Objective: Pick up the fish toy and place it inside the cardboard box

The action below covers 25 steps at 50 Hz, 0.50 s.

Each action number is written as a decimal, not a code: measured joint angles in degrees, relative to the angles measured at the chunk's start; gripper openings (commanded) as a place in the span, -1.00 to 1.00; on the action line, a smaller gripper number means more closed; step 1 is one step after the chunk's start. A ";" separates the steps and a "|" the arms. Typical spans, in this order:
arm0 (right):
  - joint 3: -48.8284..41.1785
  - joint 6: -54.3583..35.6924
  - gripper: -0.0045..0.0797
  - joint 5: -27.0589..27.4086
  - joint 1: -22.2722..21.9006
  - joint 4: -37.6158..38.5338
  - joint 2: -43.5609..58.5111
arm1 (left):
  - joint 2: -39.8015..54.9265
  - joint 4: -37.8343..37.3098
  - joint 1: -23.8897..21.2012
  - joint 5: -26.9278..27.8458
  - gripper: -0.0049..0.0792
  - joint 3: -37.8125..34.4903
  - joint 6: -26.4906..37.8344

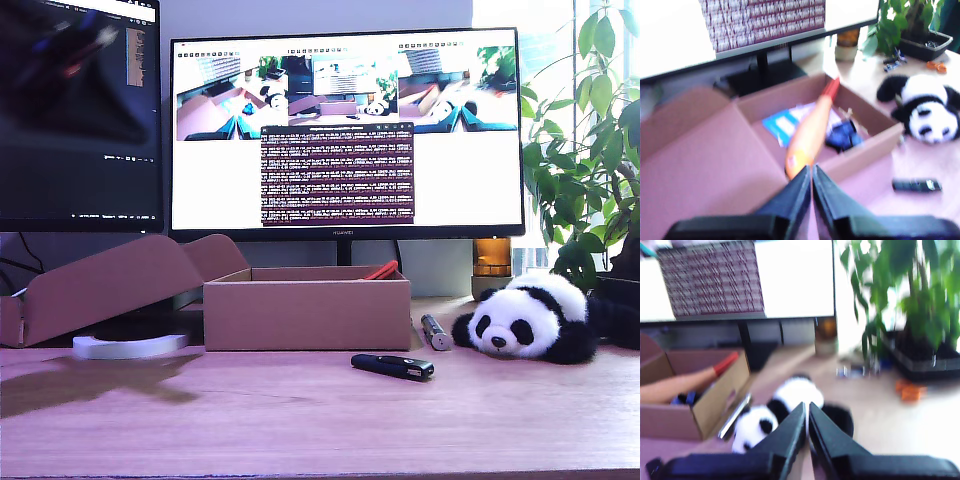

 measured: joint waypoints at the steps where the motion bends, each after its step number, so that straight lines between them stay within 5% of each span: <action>1: 0.00 0.02 -0.92 0.00 0.00 0.07 0.00 | -0.72 0.44 0.00 -0.20 -0.93 -0.63 0.00; 14: 0.00 0.24 -0.92 0.02 0.00 -4.70 0.00 | -13.60 3.04 0.52 -4.87 -0.93 -9.29 -0.83; 25: 0.00 0.24 -0.92 0.02 0.00 -12.13 0.00 | -21.24 3.91 5.35 -5.20 -0.93 -16.24 -2.73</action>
